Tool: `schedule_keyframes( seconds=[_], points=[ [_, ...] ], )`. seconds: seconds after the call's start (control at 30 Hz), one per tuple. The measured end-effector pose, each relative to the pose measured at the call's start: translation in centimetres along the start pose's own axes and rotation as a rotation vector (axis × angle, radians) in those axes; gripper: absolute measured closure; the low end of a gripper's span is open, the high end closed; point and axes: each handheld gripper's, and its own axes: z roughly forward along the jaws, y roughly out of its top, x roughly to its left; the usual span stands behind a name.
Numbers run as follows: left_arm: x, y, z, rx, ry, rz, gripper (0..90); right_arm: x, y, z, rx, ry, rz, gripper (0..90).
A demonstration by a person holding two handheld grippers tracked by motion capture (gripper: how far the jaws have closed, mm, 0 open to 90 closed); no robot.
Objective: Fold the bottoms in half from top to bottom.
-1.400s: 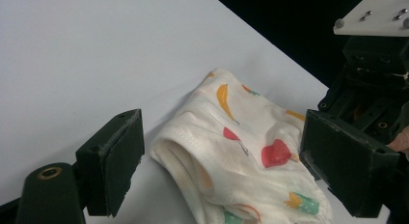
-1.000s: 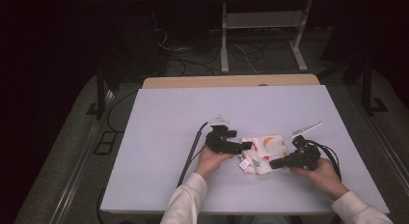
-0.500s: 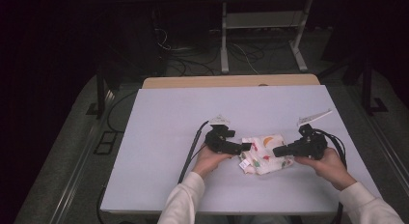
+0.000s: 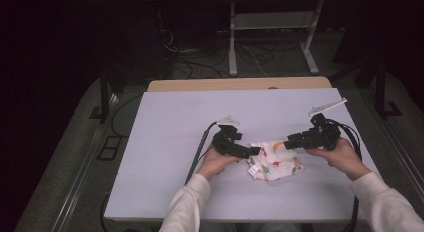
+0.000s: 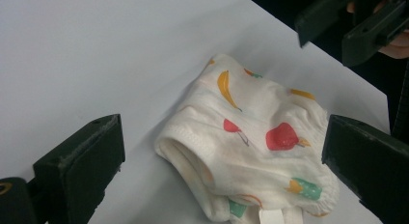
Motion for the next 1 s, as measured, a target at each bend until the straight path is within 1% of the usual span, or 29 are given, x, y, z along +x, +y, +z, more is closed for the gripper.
schedule_keyframes(
  seconds=[0.07, 0.13, 0.2, 0.3, 0.37, 0.47, 0.6, 0.73, 0.87, 1.0],
  points=[
    [0.1, 0.2, 0.0, 0.002, 0.001, 0.001, 0.7, -0.5, 0.3, 0.0, -0.005, -0.003, 0.004, 37.9],
    [0.2, 0.4, 0.0, 0.005, 0.006, 0.001, 0.7, -0.9, 0.5, 0.0, 0.0, -0.003, 0.009, 30.7],
    [0.4, 0.6, 0.0, 0.007, 0.01, -0.001, 0.2, -1.2, 0.7, 0.0, -0.01, -0.024, 0.01, 22.0],
    [0.8, 0.7, 0.1, 0.01, 0.014, -0.005, 0.2, -1.7, 1.0, 0.0, -0.017, -0.037, 0.016, 13.4],
    [1.1, 0.6, 0.1, 0.014, 0.018, -0.009, 0.2, -2.0, 1.1, -0.1, -0.02, -0.036, 0.019, 11.2],
    [1.5, 0.4, 0.3, 0.018, 0.017, -0.027, 0.2, -2.6, 1.3, -0.1, -0.021, -0.041, 0.04, 1.7],
    [1.8, 0.3, 0.6, 0.021, 0.016, -0.032, 0.2, -3.4, 1.1, -0.1, -0.031, -0.038, 0.051, 0.4],
    [2.3, 0.2, 0.9, 0.012, 0.008, -0.062, 0.3, -4.3, 0.8, 0.3, -0.015, -0.053, 0.059, 0.4],
    [2.5, 0.0, 1.3, 0.009, 0.007, -0.075, 0.6, -5.0, 0.4, 0.8, -0.023, -0.053, 0.068, 0.9],
    [2.8, -0.1, 1.6, -0.002, -0.007, -0.102, 0.7, -5.8, 0.0, 1.4, -0.016, -0.058, 0.079, 3.0]
  ],
)
